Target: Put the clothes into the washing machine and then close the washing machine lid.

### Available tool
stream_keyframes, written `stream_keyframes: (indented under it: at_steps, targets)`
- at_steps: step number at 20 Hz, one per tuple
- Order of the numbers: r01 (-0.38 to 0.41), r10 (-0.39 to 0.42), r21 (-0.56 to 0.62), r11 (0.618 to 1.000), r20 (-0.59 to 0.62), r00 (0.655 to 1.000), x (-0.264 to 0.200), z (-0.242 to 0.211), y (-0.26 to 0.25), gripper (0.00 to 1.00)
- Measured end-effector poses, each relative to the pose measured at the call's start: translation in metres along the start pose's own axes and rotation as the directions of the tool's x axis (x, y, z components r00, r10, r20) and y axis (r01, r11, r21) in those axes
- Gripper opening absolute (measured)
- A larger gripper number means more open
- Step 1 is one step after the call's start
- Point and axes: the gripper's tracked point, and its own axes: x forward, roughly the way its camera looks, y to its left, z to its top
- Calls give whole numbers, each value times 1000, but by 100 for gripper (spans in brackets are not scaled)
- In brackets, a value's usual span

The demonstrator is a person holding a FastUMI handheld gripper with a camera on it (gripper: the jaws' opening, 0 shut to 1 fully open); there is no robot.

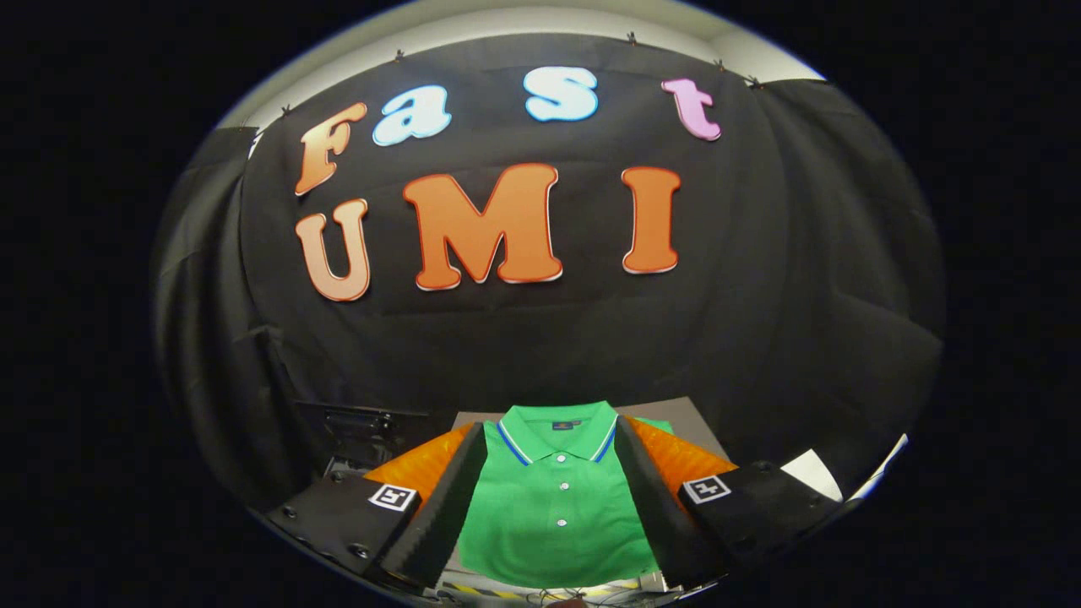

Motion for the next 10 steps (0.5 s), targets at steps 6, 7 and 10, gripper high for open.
stream_keyframes:
  at_steps: [6, 7, 10]
  targets:
    - [60, -60, -10, 998, -365, 929, 81, -57, -12, 99]
    - [54, -51, -4, 999, -425, 904, 88, -73, -12, 99]
    - [66, -57, -3, 998, -555, 830, 97, -99, -19, 99]
